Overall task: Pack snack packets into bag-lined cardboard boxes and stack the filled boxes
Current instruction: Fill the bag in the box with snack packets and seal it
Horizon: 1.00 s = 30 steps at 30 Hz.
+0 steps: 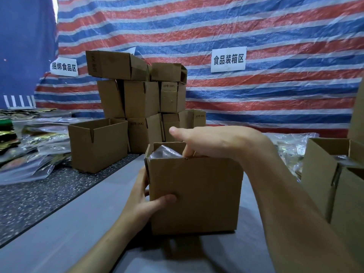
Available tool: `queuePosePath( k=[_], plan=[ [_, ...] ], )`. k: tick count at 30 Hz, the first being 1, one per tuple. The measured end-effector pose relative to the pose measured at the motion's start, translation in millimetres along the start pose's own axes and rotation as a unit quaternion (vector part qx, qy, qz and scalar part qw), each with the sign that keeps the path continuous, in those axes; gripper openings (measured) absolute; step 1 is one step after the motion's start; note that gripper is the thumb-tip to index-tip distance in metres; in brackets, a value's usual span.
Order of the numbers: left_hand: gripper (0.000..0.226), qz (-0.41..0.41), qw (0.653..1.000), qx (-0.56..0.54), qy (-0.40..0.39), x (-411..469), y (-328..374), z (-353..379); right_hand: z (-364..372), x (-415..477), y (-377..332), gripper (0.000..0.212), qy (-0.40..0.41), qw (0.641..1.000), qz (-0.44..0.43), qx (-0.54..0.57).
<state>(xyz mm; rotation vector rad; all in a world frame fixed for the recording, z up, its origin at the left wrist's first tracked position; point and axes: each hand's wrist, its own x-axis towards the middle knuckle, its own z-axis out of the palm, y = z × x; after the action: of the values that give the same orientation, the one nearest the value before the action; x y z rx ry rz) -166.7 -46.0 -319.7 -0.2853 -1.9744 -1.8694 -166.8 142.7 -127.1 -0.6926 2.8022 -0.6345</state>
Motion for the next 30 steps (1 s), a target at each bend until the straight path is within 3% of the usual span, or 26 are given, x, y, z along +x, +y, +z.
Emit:
queuePosePath(
  k=[4, 12, 16, 19, 24, 30],
  plan=[
    [0.106, -0.007, 1.000, -0.004, -0.001, 0, 1, 1, -5, 4, 2, 0.077, 0.009, 1.000, -0.012, -0.005],
    [0.108, 0.002, 1.000, 0.006, -0.006, -1, 1, 3, 8, 19, 6, 0.092, -0.022, 0.996, 0.080, 0.021],
    [0.109, 0.004, 1.000, 0.012, -0.004, 1, 2, 3, -13, 0, 1, 0.093, 0.059, 0.997, 0.007, 0.041],
    [0.109, 0.008, 1.000, 0.012, -0.004, 1, 1, 3, -9, -2, -6, 0.086, 0.067, 0.995, -0.053, 0.057],
    [0.107, 0.001, 1.000, 0.006, -0.007, -1, 2, 2, 18, 6, -11, 0.077, -0.023, 1.000, 0.004, 0.011],
    [0.107, -0.010, 1.000, -0.004, -0.008, 0, 1, 3, 17, 17, -4, 0.078, 0.010, 1.000, 0.021, 0.015]
  ],
)
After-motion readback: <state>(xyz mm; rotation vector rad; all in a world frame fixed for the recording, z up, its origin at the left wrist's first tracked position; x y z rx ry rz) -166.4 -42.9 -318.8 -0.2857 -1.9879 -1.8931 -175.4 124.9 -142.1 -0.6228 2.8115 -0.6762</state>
